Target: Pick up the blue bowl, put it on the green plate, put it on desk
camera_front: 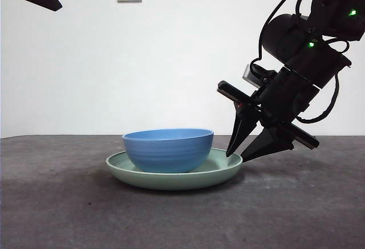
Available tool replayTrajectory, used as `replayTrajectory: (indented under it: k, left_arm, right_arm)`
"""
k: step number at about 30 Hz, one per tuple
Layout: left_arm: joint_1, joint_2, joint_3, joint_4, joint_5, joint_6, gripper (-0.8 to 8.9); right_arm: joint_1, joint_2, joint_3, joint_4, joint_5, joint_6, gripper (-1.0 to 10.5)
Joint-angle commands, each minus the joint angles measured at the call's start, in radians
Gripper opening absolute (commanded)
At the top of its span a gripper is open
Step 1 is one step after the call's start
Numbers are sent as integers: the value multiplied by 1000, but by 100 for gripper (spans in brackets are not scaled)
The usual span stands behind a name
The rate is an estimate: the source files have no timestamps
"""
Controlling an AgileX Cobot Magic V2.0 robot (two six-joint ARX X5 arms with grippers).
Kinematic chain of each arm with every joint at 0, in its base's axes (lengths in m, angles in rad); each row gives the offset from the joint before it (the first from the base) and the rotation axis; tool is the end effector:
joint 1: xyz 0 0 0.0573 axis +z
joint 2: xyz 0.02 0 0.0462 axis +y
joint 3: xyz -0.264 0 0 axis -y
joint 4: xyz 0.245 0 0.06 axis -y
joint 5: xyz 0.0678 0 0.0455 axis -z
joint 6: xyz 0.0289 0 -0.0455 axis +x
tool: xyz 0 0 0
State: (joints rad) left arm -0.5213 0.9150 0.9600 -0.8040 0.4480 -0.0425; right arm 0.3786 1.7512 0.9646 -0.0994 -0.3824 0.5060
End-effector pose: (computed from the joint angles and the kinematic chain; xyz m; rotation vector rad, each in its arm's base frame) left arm 0.1405 -0.0951 0.3191 -0.0083 0.8071 -0.9039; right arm 0.3145 0.1367 0.1589 0.4501 1.0657 0.4646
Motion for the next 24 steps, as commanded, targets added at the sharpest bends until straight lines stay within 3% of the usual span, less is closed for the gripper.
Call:
replayTrajectory:
  k: [1, 4, 11, 20, 24]
  left_arm:
    - [-3, 4, 9, 7, 5, 4, 223]
    - [-3, 4, 9, 5, 5, 4, 223]
    - [-3, 4, 9, 4, 5, 4, 223]
    - [-3, 4, 9, 3, 5, 4, 223]
    - [-3, 4, 9, 4, 5, 5, 223]
  right_arm:
    - [6, 14, 19, 5, -1, 10, 171]
    - [5, 6, 19, 2, 22, 10, 235]
    - [-12, -97, 19, -71, 58, -29, 237]
    - [-5, -401, 19, -283, 65, -163, 237]
    - [15, -555, 19, -412, 24, -203, 237]
